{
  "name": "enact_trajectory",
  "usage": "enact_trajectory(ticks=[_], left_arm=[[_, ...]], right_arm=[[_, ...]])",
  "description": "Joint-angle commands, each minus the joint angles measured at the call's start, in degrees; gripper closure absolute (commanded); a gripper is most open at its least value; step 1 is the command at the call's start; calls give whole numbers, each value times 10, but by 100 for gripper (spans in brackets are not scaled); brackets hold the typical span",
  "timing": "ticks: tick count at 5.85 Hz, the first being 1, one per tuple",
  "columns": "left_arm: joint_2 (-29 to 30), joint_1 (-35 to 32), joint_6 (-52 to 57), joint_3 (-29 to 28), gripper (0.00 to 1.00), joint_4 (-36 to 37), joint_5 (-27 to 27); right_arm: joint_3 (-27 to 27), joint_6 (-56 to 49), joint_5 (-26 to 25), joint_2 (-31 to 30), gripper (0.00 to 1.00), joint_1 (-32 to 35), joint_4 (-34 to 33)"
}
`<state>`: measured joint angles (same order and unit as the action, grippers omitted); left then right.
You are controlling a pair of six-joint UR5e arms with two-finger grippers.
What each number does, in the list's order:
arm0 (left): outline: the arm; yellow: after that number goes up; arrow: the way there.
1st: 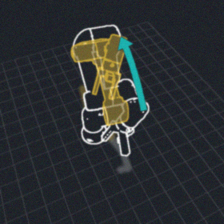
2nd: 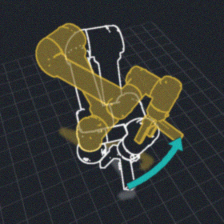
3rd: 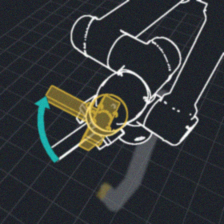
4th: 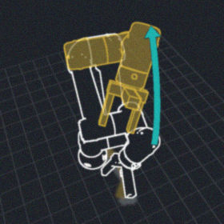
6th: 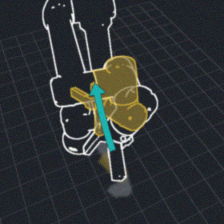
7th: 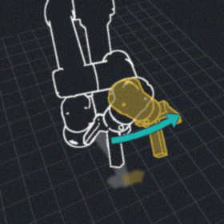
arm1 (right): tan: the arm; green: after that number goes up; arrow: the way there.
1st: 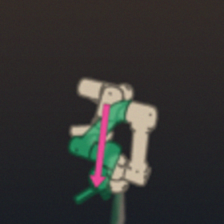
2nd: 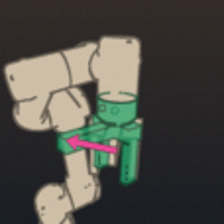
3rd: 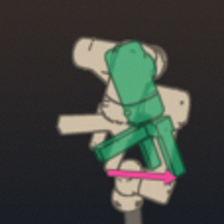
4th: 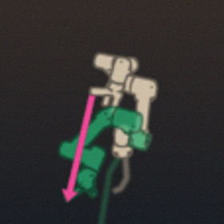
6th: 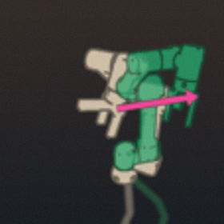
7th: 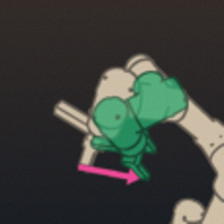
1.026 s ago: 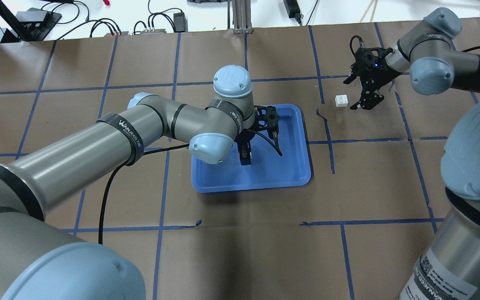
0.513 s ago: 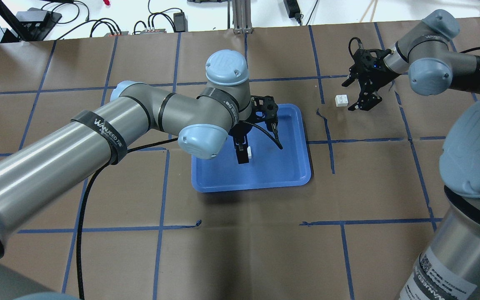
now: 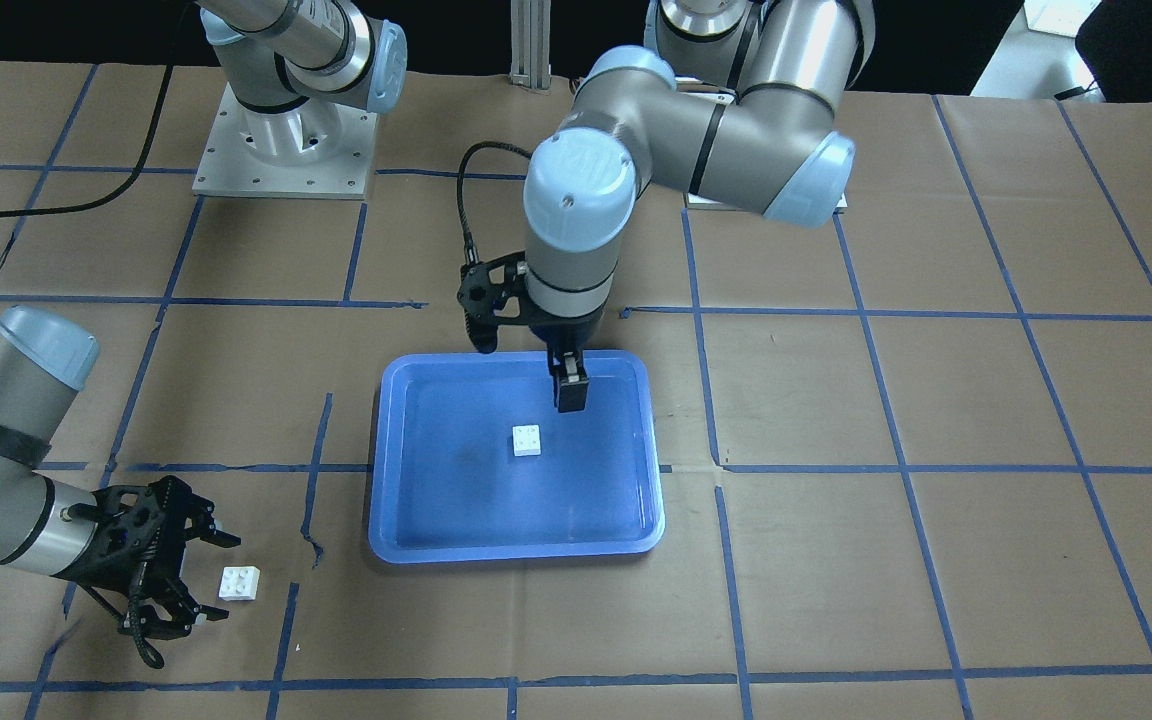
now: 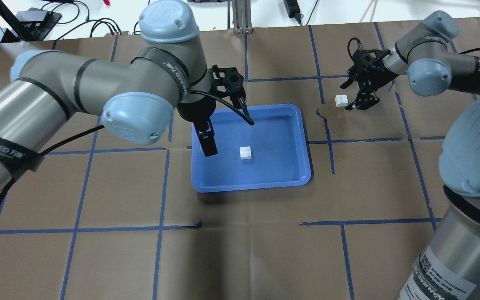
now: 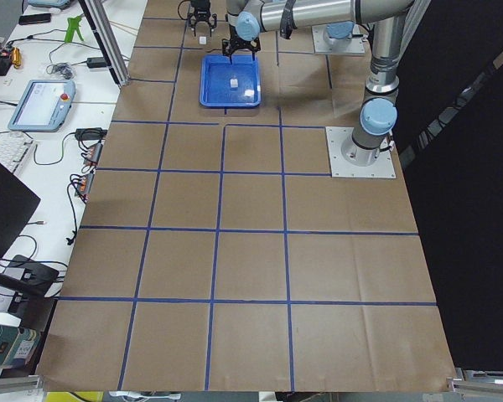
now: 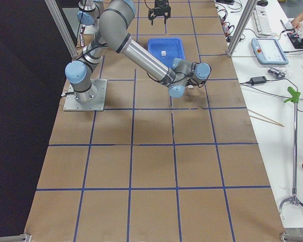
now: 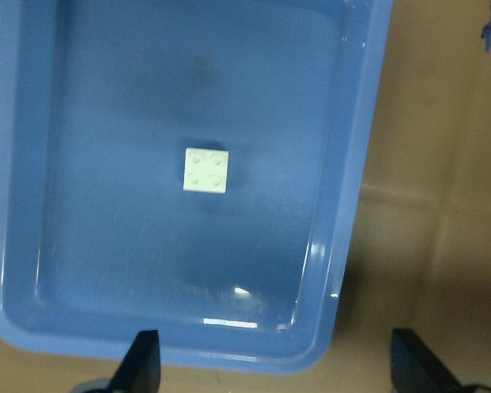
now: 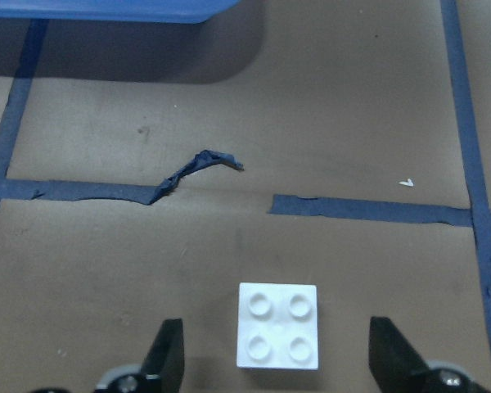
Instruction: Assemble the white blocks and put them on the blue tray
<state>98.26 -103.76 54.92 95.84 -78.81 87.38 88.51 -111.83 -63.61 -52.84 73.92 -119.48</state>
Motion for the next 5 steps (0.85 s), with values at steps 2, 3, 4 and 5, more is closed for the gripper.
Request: enact_trajectory(ticks=[2, 3, 4, 5], left_arm=[[-78, 66, -209, 2, 1, -48, -4], [-90, 72, -267, -5, 1, -49, -1], [-103, 91, -368, -7, 1, -39, -4], [-116, 105, -465, -8, 1, -28, -1]], right_arm=[[-1, -2, 0, 5, 49, 0, -1], [-3, -3, 0, 4, 63, 0, -1], [-4, -3, 0, 3, 70, 0, 0], [-4, -3, 0, 0, 75, 0, 0]])
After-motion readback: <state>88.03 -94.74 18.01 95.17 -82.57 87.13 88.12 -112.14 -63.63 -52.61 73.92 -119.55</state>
